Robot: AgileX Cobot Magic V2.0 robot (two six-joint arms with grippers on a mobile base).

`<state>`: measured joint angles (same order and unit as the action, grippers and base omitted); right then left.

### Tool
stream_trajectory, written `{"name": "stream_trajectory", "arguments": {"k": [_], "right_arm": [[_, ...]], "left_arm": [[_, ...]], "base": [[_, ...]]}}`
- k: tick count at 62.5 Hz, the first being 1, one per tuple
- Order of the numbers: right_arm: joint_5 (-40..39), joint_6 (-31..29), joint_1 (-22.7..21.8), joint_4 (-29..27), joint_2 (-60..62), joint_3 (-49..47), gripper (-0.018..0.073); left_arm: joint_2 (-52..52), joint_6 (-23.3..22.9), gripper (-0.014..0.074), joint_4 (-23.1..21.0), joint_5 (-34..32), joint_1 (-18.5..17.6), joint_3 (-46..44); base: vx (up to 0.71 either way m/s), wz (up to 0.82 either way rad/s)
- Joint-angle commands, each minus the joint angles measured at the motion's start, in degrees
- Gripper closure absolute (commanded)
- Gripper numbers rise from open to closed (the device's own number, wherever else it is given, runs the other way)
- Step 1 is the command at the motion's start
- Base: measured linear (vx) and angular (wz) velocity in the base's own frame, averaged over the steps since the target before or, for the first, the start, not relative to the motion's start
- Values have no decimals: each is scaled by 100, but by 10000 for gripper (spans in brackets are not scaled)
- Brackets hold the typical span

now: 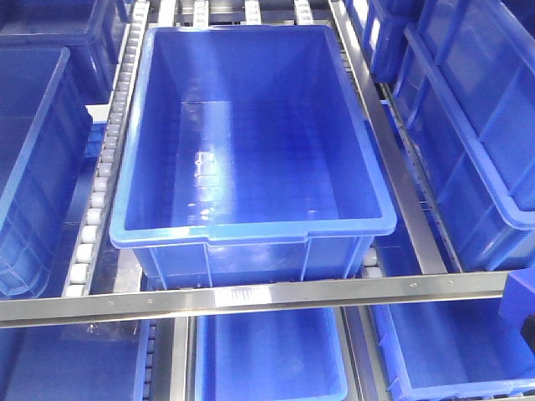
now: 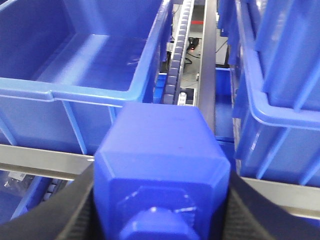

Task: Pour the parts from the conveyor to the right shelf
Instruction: 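Turn and stop facing an empty blue bin on the shelf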

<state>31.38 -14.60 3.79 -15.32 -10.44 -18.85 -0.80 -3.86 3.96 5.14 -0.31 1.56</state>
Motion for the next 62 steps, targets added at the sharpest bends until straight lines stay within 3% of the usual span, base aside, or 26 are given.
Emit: {"name": "stream_trajectory", "arguments": {"k": [1,62], "right_arm": [[-438,-27,-4,-50,-99,-167,565],[-438,-27,-4,-50,-99,-167,565]], "left_arm": [[-66,-24,603,-9,-446,1,176],[-66,-24,603,-9,-446,1,176]], "base": [[4,8],[13,0]]}}
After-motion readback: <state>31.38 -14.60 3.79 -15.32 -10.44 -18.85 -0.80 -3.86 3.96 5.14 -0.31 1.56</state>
